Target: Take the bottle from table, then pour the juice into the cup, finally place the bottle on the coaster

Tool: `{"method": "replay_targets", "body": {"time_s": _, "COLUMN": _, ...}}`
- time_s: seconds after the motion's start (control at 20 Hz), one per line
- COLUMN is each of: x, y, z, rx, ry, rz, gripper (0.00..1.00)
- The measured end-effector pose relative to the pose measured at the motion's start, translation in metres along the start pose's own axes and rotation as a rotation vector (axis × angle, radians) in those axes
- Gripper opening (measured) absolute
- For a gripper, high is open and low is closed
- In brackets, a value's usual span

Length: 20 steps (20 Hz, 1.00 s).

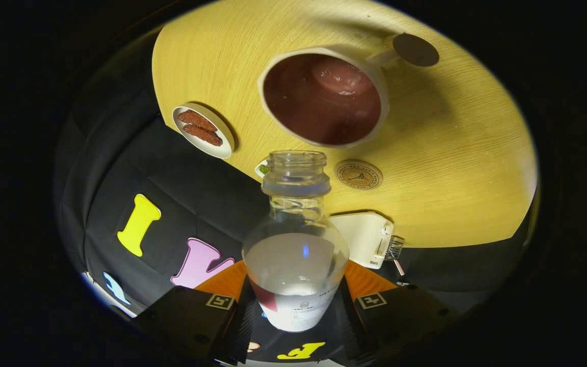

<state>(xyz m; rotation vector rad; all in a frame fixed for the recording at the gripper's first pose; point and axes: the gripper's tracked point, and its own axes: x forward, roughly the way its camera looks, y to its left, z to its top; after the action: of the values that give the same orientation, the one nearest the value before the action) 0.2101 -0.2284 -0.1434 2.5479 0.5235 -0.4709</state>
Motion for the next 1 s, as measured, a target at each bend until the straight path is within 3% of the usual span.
{"method": "replay_targets", "body": {"time_s": 0.45, "x": -0.016, "y": -0.018, "z": -0.028, "rx": -0.347, "ry": -0.080, "rz": 0.034, "gripper": 0.71}}
{"method": "replay_targets", "body": {"time_s": 1.0, "x": -0.061, "y": -0.038, "z": -0.083, "rx": -1.122, "ry": -0.307, "rz": 0.168, "gripper": 0.71}}
